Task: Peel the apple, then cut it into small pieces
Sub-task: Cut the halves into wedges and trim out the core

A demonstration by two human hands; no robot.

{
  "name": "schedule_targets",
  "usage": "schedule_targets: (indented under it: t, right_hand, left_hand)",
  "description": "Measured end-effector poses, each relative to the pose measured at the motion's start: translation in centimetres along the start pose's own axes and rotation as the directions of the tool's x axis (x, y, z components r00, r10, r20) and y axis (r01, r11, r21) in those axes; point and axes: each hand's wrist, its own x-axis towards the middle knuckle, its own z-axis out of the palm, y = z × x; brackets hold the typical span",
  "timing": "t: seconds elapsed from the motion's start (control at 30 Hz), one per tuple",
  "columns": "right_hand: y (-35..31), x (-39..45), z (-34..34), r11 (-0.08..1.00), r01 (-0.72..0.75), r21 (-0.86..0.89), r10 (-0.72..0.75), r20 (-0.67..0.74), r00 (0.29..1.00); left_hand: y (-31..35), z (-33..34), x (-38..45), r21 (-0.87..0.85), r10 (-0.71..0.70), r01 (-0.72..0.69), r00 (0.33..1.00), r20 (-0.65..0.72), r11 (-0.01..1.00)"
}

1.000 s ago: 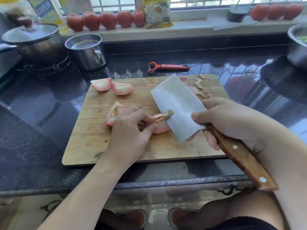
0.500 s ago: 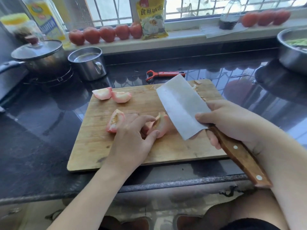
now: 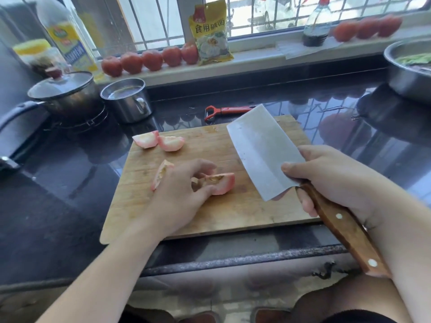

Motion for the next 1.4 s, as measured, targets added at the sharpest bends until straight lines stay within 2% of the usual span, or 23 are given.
schedule_targets:
  t: [0.1,0.17,0.27,0.33,0.7,1.1,1.4]
  right_hand:
    - [-0.2,-0.2,0.7,1.000,0.010,-0.006,-0.010,0.007,1.000]
    - [-0.1,-0.1,1.4,0.997,0.035,-0.062,-0.035,-0.010,0.999]
    - [0.2,0.0,2.4,0.986,0.048,-0.161,-0.057,-0.053,0.997]
    - [0.4,0.1,2.9,0.982,0.039,-0.184,-0.052,-0.066,0.996]
    - [0.3,0.6,3.0,0.974,0.013,-0.226,-0.034,-0.091,0.995]
    - [0.0,0.9,3.3,0.963,0.027,-0.268,-0.042,-0.050,0.998]
    - [0.5,0.2,3.2,0.985,0.027,-0.170,-0.025,0.014,1.000]
  left_hand:
    - [-0.3,1.3,-1.0,-0.088,-0.030,0.017,0.988,-0.155,0.996]
    - [-0.9,2.1,-1.6,-0.082,0.027,-0.047,0.973,-0.230,0.996]
    - [-1.3,2.8,-2.2,-0.082,0.110,-0.137,0.955,-0.275,0.987]
    - [-1.3,2.8,-2.1,-0.082,0.118,-0.148,0.949,-0.292,0.986]
    - [-1.1,2.1,-1.7,-0.182,0.019,-0.064,0.970,-0.241,0.981]
    - [-1.2,2.2,-1.7,-0.205,0.039,-0.090,0.970,-0.239,0.975]
    - [-0.9,2.2,-1.6,-0.281,-0.030,-0.039,0.972,-0.235,0.959]
